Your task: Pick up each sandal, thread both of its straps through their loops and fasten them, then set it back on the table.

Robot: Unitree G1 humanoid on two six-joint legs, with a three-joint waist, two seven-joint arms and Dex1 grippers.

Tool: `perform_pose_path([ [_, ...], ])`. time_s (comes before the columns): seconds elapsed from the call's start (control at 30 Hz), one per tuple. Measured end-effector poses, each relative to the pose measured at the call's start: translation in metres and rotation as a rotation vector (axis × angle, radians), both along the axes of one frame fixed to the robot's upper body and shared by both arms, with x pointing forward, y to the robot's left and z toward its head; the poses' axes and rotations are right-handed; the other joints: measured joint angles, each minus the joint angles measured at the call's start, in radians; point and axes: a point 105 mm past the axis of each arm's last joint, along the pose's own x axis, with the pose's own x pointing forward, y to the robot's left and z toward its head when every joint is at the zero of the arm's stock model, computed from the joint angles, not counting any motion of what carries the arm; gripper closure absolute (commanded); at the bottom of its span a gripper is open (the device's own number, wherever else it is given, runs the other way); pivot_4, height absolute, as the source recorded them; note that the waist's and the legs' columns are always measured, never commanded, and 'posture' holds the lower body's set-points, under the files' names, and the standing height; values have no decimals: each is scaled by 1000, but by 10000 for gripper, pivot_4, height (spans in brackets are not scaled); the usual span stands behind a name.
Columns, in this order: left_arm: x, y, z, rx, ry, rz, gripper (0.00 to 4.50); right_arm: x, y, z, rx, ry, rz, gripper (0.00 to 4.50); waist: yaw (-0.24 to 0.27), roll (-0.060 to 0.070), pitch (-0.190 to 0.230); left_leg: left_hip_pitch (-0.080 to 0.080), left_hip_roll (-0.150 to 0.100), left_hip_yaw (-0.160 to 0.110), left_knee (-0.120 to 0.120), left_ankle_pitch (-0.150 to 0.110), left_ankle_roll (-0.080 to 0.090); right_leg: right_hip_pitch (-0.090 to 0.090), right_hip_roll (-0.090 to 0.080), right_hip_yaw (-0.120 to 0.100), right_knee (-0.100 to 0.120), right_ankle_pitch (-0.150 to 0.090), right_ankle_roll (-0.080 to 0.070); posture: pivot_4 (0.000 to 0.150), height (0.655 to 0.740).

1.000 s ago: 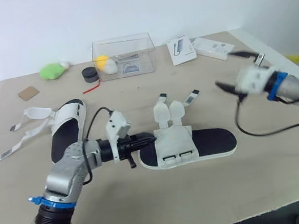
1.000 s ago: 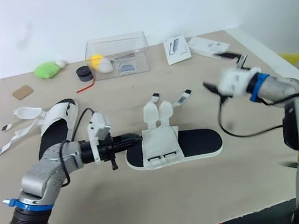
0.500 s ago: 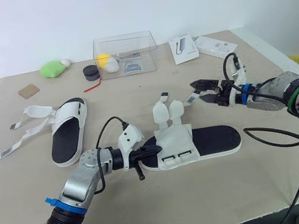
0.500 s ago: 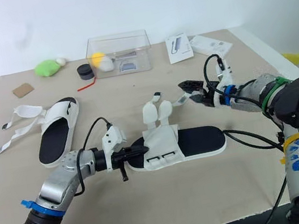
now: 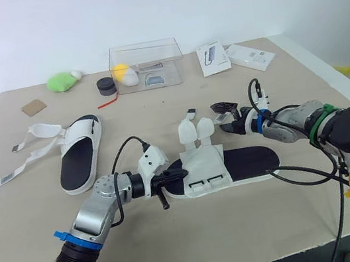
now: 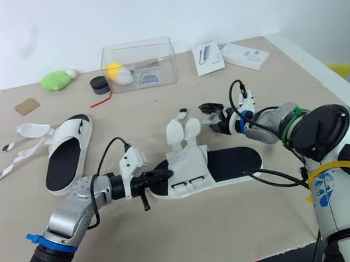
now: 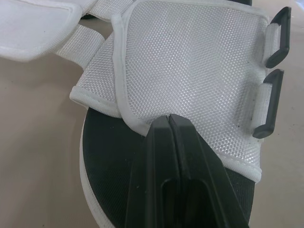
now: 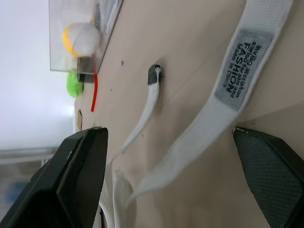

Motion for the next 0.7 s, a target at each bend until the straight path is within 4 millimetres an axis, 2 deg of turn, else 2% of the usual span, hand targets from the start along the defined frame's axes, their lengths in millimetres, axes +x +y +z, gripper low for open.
perform_pose_path([
  [0.1,0,1,-1,1,2,4,44559,8,3,-2,16,-13,-26,0,0,-2,-2,0,2,0,1,0,0,0,2,1,0,1,0,1500,7400],
  [0.33,0,1,-1,4,0,1,45000,17,5,-16,1,2,-62,31531,1,-2,-4,-1,5,0,0,0,0,-1,4,1,0,3,2,1500,7400],
  [0.43,0,3,-1,9,0,6,45000,20,10,-8,2,-34,-48,44280,1,-2,-6,0,6,-1,0,0,0,-1,5,1,0,3,2,1500,7400],
  [0.57,1,4,-2,12,0,8,45000,17,16,-7,-79,-111,6,44280,2,-2,-7,-1,7,-1,1,0,0,-1,6,1,0,4,1,1500,7400],
  [0.7,1,3,-1,9,-4,3,45000,0,32,6,-262,-354,153,44280,5,2,-8,-5,7,-1,0,0,0,-7,6,1,1,3,1,1500,7400],
])
